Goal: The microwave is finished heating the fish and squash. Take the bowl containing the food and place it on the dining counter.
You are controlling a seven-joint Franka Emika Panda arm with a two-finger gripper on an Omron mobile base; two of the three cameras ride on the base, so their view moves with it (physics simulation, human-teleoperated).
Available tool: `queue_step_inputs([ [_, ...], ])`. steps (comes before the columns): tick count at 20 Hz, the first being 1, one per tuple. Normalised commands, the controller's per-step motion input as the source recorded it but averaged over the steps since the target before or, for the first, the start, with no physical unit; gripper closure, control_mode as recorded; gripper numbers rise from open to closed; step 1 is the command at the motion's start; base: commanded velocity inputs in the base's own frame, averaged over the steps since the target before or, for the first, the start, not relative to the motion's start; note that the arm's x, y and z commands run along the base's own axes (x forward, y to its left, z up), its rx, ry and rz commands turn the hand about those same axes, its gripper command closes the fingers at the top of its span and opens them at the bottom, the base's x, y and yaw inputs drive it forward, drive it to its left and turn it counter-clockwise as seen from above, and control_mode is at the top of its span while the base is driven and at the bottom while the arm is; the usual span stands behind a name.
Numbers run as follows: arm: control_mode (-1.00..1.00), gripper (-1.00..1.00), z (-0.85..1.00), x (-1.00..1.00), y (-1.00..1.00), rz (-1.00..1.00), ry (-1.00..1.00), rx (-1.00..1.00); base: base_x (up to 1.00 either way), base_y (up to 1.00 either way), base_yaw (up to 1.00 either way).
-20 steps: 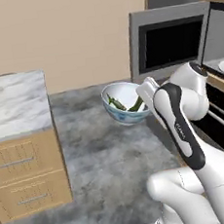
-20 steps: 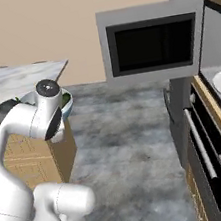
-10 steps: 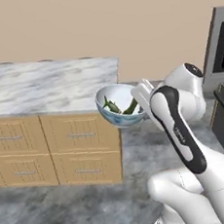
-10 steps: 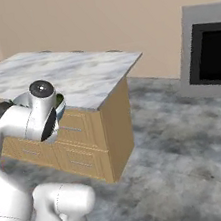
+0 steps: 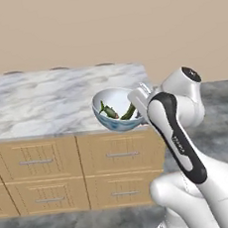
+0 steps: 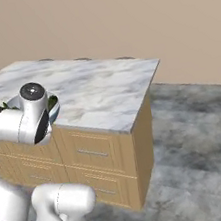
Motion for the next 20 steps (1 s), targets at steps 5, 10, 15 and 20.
queue_step_inputs([
  [5, 1.00, 1.00, 0.00, 0.00, 0.00, 0.00, 0.00, 0.00, 0.79, 1.00, -0.35],
  [10, 1.00, 1.00, 0.00, 0.00, 0.00, 0.00, 0.00, 0.00, 0.50, 0.98, -0.41],
  [15, 1.00, 1.00, 0.00, 0.00, 0.00, 0.00, 0.00, 0.00, 0.58, 0.64, -0.27],
  [20, -1.00, 1.00, 0.00, 0.17, 0.01, -0.01, 0.00, 0.00, 0.62, 0.15, -0.07],
])
